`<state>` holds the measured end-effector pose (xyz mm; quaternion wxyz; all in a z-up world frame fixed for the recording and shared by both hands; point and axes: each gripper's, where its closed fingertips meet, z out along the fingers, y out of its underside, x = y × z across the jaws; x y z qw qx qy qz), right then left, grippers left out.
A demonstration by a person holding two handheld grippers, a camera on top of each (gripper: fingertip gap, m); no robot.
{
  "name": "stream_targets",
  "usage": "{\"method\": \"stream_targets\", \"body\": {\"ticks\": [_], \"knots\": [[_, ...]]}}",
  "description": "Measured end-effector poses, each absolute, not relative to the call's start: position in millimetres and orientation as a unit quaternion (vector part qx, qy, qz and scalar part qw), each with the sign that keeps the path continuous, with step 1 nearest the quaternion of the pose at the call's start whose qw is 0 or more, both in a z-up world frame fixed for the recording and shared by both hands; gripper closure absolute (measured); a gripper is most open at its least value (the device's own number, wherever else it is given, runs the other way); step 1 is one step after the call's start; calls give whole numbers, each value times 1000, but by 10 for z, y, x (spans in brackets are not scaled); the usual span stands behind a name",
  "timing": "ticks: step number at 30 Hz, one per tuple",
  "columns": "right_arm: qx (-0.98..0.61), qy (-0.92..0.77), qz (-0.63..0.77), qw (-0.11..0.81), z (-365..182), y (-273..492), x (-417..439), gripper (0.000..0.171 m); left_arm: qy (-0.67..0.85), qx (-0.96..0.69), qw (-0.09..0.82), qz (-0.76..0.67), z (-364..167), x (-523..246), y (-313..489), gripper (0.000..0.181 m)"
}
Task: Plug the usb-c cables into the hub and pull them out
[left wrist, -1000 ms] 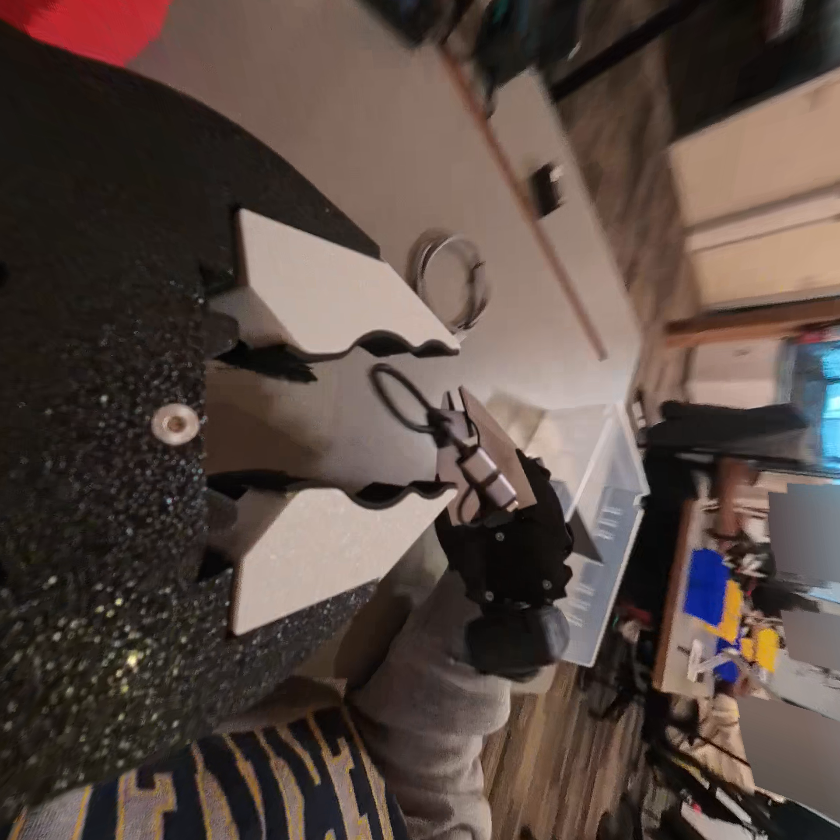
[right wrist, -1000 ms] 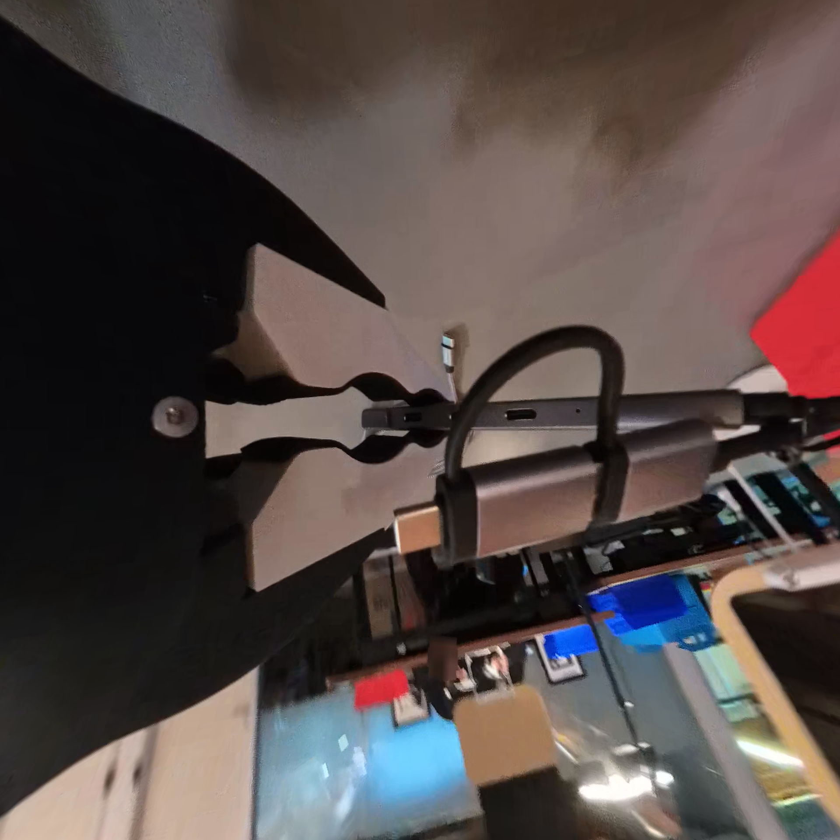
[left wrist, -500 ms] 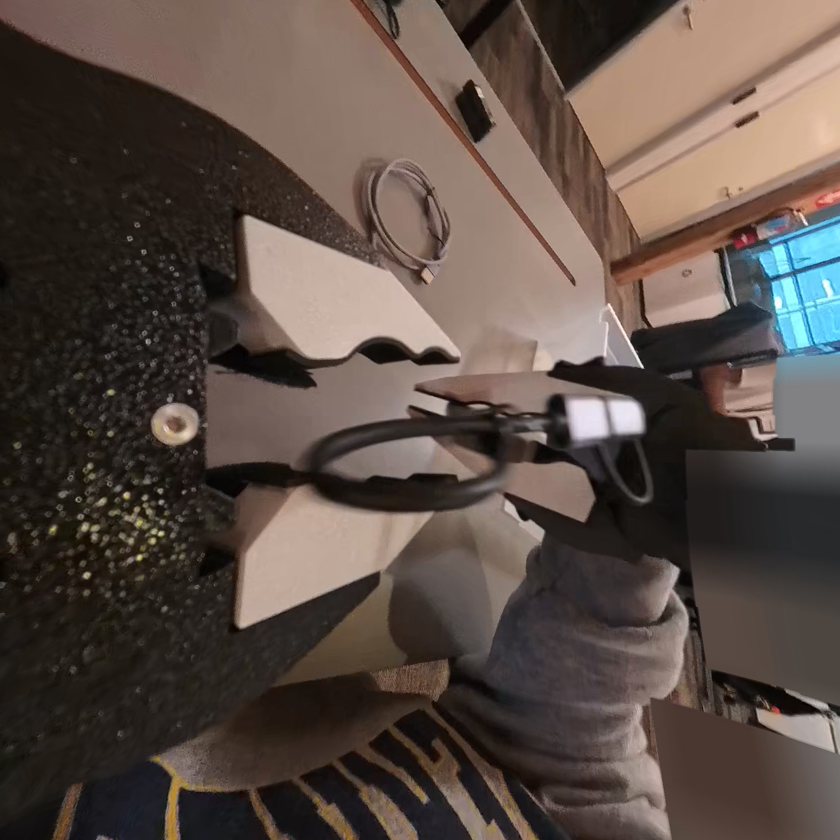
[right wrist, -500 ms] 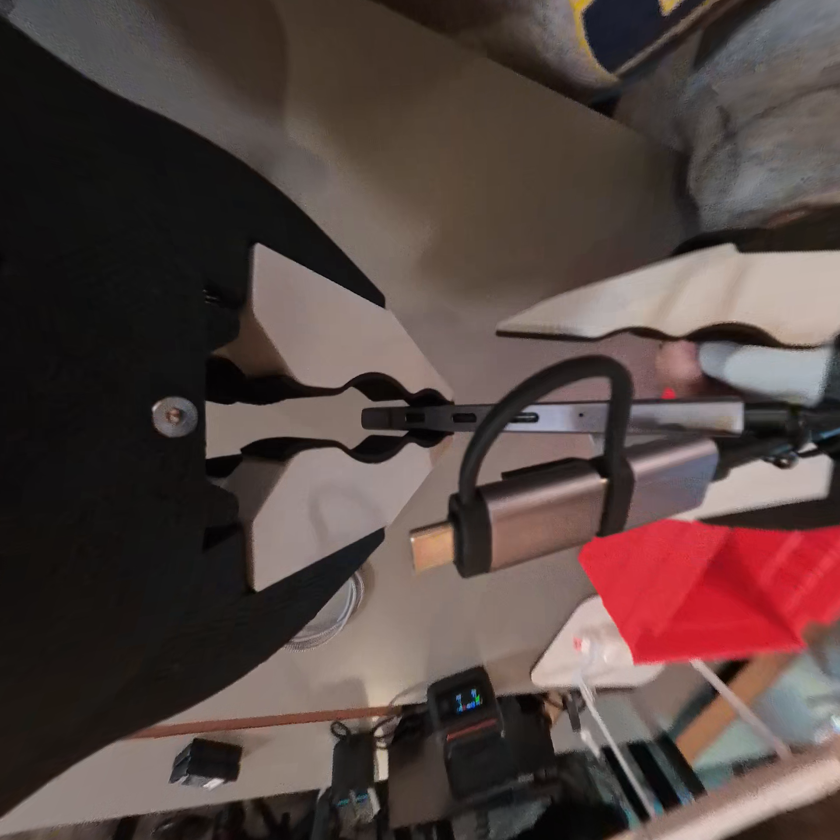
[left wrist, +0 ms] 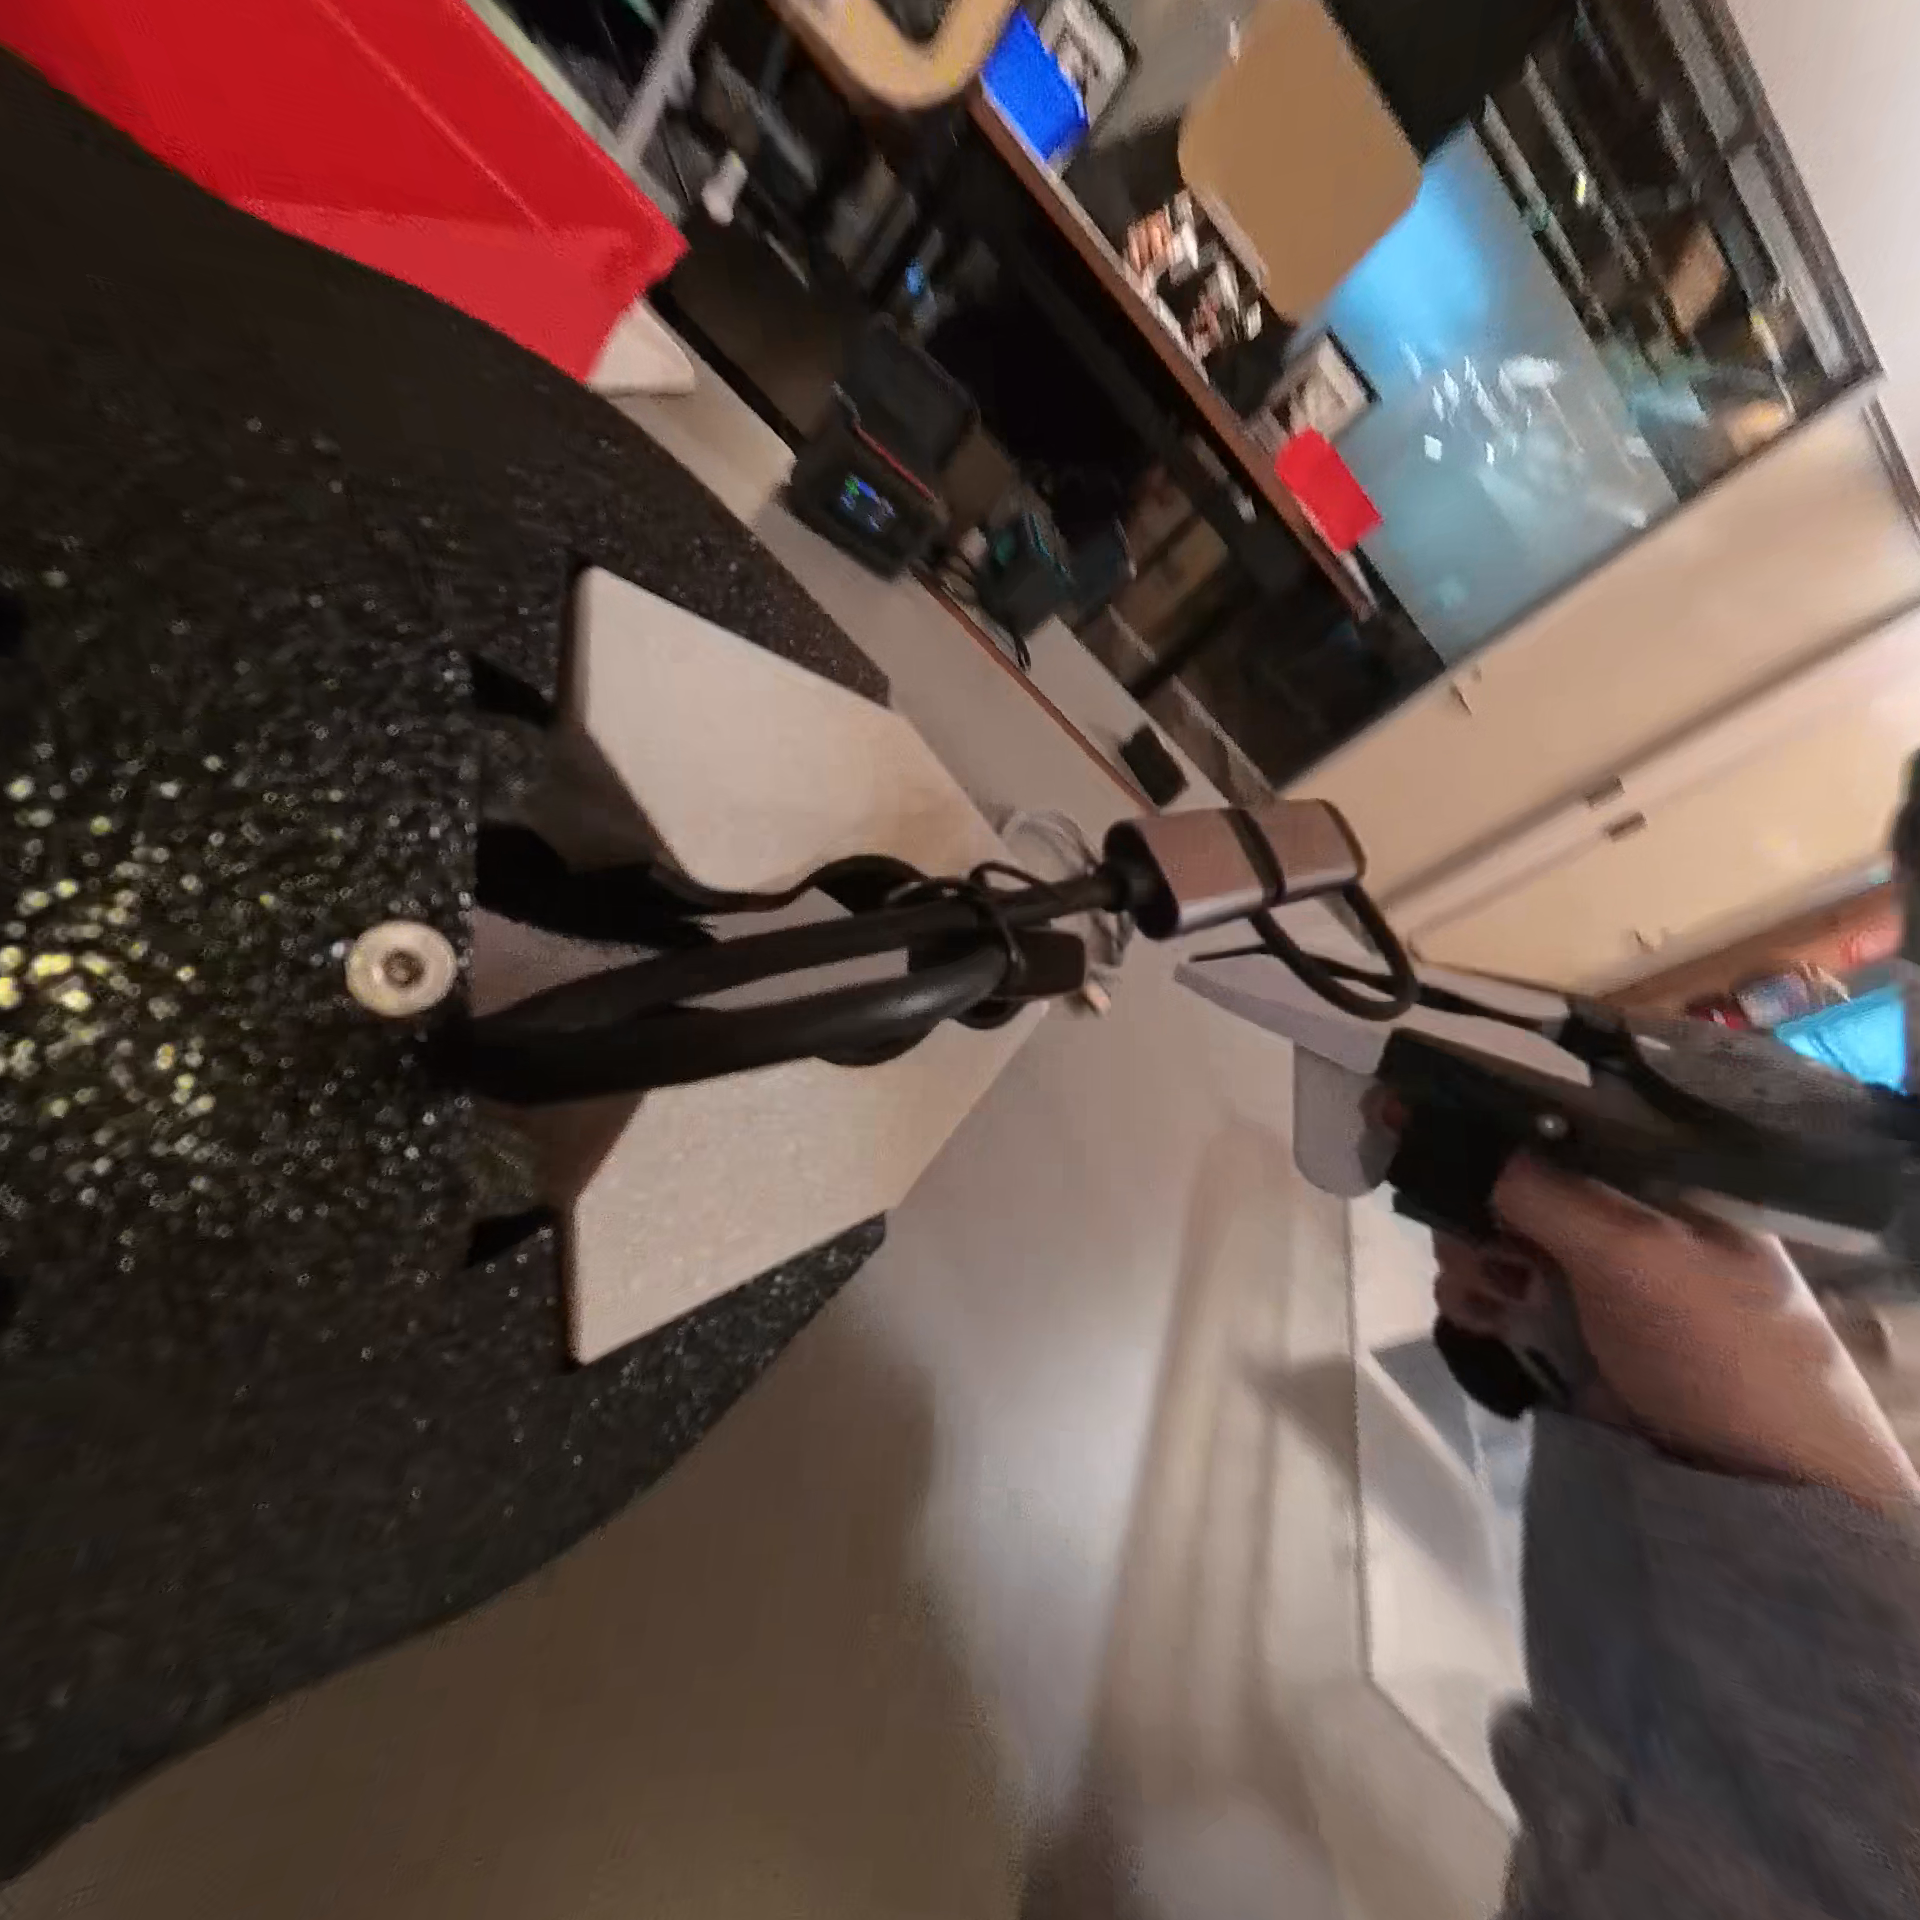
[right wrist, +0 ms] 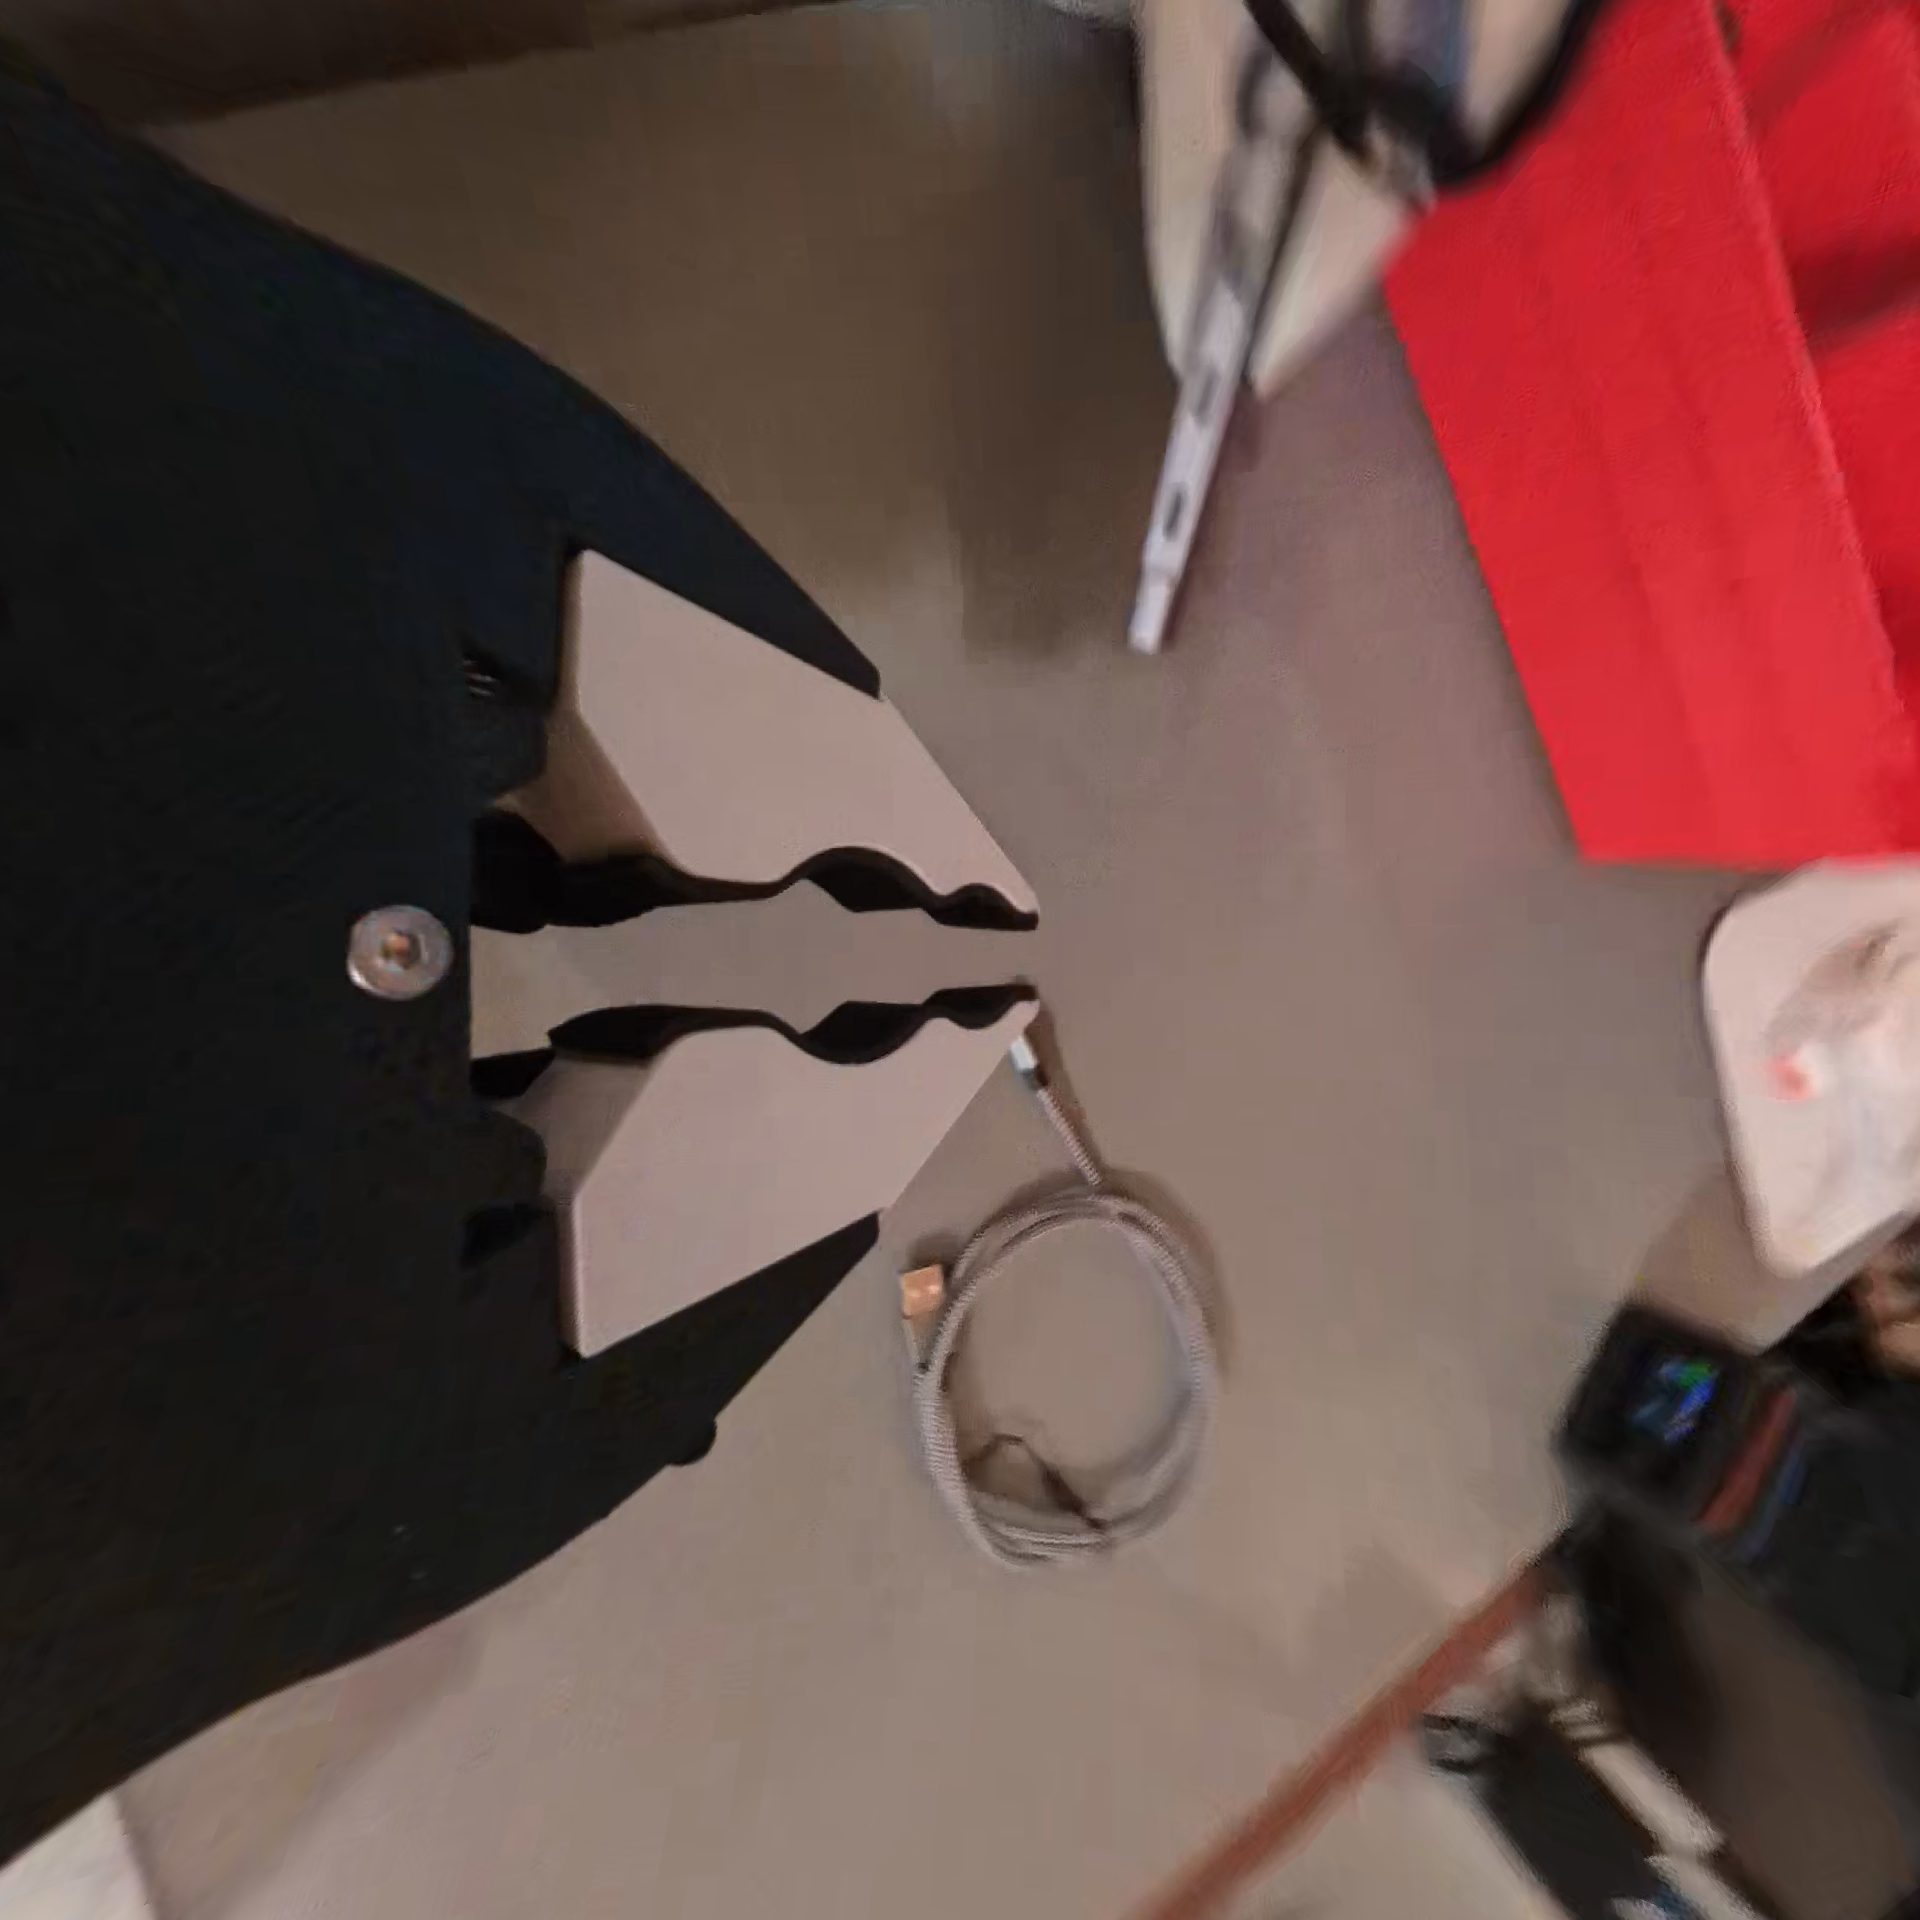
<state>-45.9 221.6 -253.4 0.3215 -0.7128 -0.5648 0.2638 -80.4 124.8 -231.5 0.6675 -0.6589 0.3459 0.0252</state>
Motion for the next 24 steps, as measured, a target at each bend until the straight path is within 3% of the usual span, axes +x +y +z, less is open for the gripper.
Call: {"method": "stream_targets", "body": {"ticks": [1,5,7,18,24], "knots": [[-751,-525,269,297,-2648,2328,-497,161,342,-657,670,54,-2368,-846,1269,174],[-835,-453,273,151,-3167,2508,-624,137,381,-637,650,164,-2473,-872,1300,174],[-854,-438,264,94,-3330,2546,-642,133,401,-625,640,194,-2514,-852,1296,174],[-865,-450,220,15,-3410,2643,-699,163,503,-553,555,364,-2710,-723,1292,174],[-837,-468,277,57,-3338,2523,-739,167,479,-596,565,309,-2748,-731,1319,173]]}}
